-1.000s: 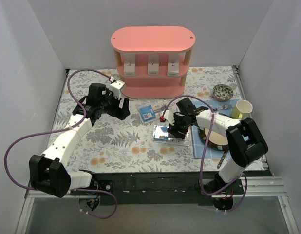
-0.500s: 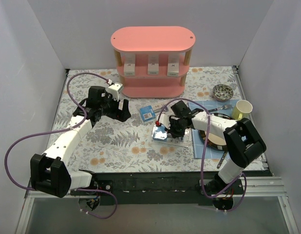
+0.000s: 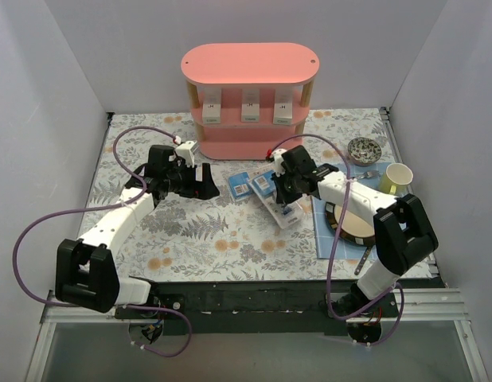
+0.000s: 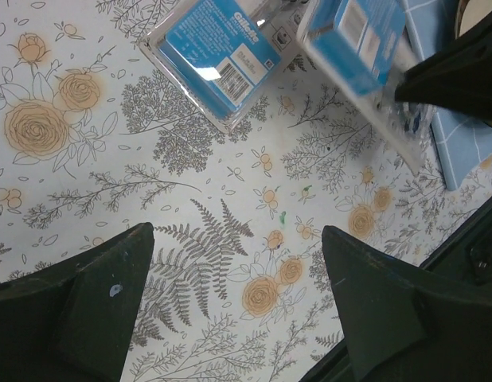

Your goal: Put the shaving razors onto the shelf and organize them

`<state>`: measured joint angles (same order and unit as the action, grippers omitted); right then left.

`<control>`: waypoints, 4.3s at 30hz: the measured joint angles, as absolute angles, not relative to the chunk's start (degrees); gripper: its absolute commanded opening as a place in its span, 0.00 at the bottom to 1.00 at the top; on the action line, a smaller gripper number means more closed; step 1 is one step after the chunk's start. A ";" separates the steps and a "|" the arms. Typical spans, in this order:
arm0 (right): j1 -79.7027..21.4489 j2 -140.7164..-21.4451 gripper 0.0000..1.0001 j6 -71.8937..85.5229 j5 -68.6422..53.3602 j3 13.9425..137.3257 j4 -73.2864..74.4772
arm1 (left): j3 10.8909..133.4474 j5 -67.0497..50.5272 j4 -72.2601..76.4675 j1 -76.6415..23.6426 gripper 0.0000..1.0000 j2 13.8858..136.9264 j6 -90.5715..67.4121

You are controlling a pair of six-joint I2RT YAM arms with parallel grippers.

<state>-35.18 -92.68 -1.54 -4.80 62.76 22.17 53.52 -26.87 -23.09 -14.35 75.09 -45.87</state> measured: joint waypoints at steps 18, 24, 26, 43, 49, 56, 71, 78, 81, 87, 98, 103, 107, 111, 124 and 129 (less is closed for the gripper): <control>-23.07 -111.18 0.01 16.49 4.10 85.06 16.60 | 62.06 -23.92 -27.49 -14.35 0.88 82.59 -39.92; -22.61 -112.95 0.11 18.76 2.83 86.67 15.90 | 62.94 -22.79 -28.08 -14.35 0.88 83.02 -38.61; -22.57 -113.38 0.24 19.16 2.74 87.11 15.55 | 62.94 -22.70 -28.23 -14.35 0.88 83.05 -38.44; -22.57 -110.30 0.55 17.82 1.69 86.70 15.53 | 62.94 -23.24 -27.75 -14.35 0.88 83.02 -39.03; -22.57 -103.48 0.56 17.32 0.99 83.42 16.14 | 62.70 -23.92 -26.79 -14.35 0.88 83.02 -39.46; -22.57 -98.74 0.54 14.04 0.84 77.78 16.75 | 62.96 -24.93 -26.33 -14.35 0.86 83.00 -39.27; -22.59 -87.48 0.99 12.05 -0.58 79.35 6.07 | 64.36 -25.34 -25.26 -14.35 0.87 82.94 -38.52; -23.11 -93.47 0.99 13.19 2.07 85.36 5.43 | 64.34 -25.28 -25.26 -14.35 0.87 82.37 -38.19; -23.53 -96.31 0.99 13.34 3.77 87.26 5.58 | 64.34 -25.26 -25.26 -14.35 0.87 81.76 -37.93; -24.97 -98.59 0.99 13.37 6.98 88.66 5.91 | 64.10 -24.97 -25.19 -14.35 0.87 80.53 -37.85; -27.03 -104.18 0.93 13.41 11.46 93.58 4.95 | 61.45 -24.86 -25.19 -13.87 0.88 78.91 -38.00; -27.03 -107.22 0.88 14.20 13.45 95.02 5.41 | 61.43 -24.86 -24.93 -13.19 0.87 78.41 -38.35; -27.03 -108.18 0.82 14.79 14.68 96.16 5.87 | 61.43 -24.88 -24.77 -12.64 0.87 78.41 -38.65; -27.05 -108.40 0.73 15.11 15.79 96.47 6.09 | 61.43 -24.91 -24.73 -12.43 0.87 78.41 -39.00; -27.09 -107.87 0.55 15.18 16.84 95.09 5.21 | 61.34 -25.12 -23.29 -12.40 0.87 78.41 -40.07; -27.09 -106.91 0.55 14.79 17.21 93.82 4.84 | 61.30 -25.12 -23.27 -12.32 0.87 78.41 -40.16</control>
